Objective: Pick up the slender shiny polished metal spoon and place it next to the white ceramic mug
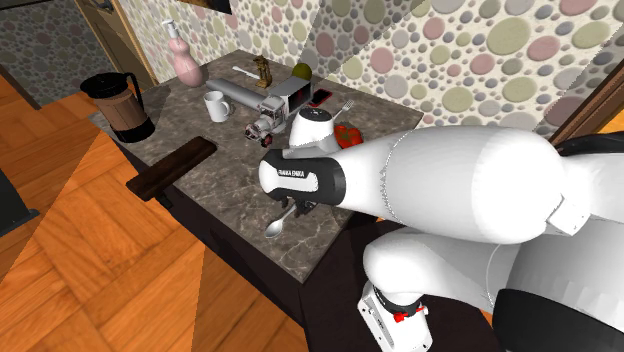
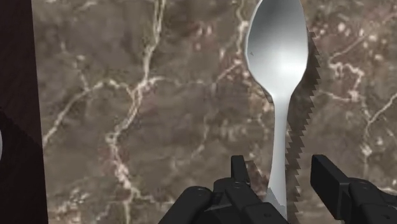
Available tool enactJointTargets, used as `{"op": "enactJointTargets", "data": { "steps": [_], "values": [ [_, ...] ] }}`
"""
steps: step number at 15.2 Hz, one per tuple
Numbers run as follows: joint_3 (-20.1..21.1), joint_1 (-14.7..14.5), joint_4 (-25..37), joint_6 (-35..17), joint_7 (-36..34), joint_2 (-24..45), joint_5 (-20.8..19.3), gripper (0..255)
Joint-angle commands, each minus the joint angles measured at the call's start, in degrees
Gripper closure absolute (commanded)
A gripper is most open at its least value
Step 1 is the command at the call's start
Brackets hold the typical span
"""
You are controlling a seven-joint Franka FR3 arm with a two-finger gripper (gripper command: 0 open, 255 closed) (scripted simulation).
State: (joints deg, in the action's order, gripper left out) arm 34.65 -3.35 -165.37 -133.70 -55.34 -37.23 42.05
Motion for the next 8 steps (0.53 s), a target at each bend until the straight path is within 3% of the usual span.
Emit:
{"op": "enactJointTargets", "data": {
  "steps": [1,8],
  "values": [
    [0.09,-0.01,-0.04,-0.20,0.02,0.16,0.10,255],
    [-0.30,0.04,0.27,0.97,-0.29,-0.71,-0.40,255]
  ]
}}
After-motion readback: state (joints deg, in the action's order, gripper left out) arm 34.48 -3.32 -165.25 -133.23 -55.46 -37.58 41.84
